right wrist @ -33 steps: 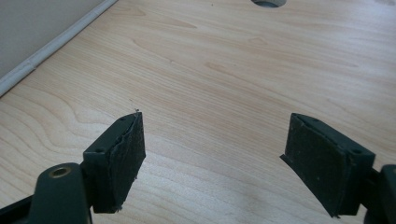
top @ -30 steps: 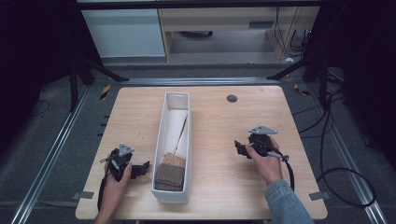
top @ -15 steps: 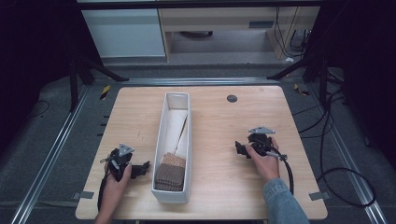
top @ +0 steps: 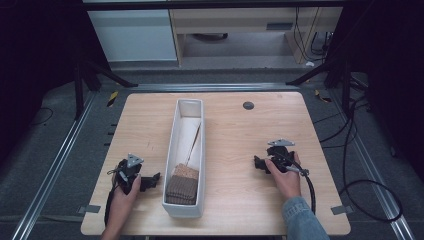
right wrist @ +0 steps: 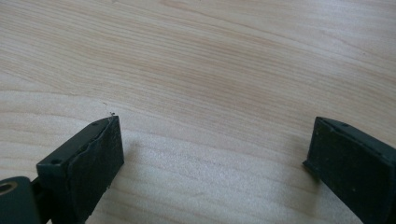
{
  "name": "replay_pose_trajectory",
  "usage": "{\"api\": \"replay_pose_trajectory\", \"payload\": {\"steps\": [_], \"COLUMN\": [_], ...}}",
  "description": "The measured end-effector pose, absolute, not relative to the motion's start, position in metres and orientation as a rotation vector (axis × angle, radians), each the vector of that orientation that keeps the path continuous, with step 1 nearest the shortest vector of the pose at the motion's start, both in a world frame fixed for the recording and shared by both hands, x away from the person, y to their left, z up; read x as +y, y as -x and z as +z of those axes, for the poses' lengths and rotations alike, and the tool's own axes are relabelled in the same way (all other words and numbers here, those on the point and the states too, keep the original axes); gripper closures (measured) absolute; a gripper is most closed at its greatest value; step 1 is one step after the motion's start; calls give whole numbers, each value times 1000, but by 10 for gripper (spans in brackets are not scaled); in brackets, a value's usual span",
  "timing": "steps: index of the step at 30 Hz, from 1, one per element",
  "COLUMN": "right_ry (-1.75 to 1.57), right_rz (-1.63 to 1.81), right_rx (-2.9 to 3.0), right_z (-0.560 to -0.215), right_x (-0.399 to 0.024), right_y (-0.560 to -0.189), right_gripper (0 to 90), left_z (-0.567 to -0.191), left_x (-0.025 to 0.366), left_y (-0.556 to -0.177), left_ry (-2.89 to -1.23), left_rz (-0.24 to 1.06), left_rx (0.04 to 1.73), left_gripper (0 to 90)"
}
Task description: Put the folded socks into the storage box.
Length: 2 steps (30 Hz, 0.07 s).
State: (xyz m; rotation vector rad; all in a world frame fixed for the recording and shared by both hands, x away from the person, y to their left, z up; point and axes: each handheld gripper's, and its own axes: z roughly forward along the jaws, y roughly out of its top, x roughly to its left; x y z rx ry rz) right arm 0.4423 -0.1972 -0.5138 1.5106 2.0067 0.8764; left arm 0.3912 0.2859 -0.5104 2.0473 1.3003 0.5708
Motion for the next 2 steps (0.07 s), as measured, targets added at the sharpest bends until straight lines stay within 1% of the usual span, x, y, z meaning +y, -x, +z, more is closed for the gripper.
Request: {"api": "replay_pose_trajectory", "payload": {"steps": [2], "right_ry": [-1512], "right_rz": [865], "right_rx": [2005], "right_z": [-514], "right_x": [-198], "right_y": [-442], "right_gripper": [19], "left_z": [-510], "left_x": [286], "left_y": [-391], "left_ry": [-2047], "left_rz": [571], "left_rx": [1300], "left_gripper": [0]}}
